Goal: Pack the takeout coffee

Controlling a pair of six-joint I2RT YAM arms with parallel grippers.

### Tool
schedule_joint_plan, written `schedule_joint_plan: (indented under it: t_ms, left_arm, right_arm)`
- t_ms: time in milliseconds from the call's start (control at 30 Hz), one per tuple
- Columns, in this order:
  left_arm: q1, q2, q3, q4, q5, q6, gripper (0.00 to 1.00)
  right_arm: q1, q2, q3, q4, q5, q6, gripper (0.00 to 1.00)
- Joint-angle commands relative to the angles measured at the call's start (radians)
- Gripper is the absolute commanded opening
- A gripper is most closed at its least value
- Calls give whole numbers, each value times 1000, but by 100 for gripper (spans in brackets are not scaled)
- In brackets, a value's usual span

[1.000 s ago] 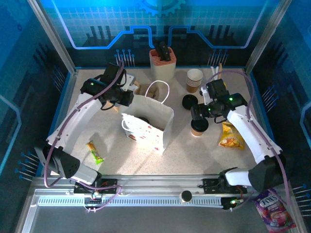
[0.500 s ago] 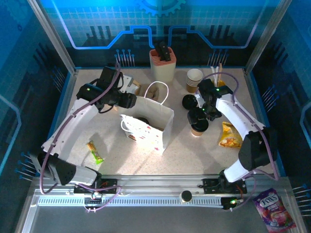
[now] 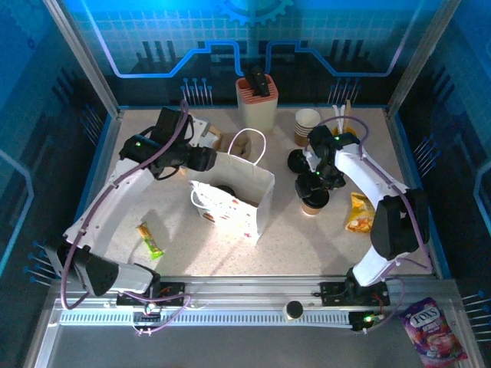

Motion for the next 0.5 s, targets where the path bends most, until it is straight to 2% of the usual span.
schedule_joint_plan:
  t_ms: [0, 467]
  left_arm:
    - [9, -17, -13, 11, 24, 7, 62]
    - [10, -15, -21, 12, 28, 8, 62]
  right_arm:
    - [6, 14, 13, -35, -20, -15, 89]
    - [4, 17, 1, -37, -20, -19, 89]
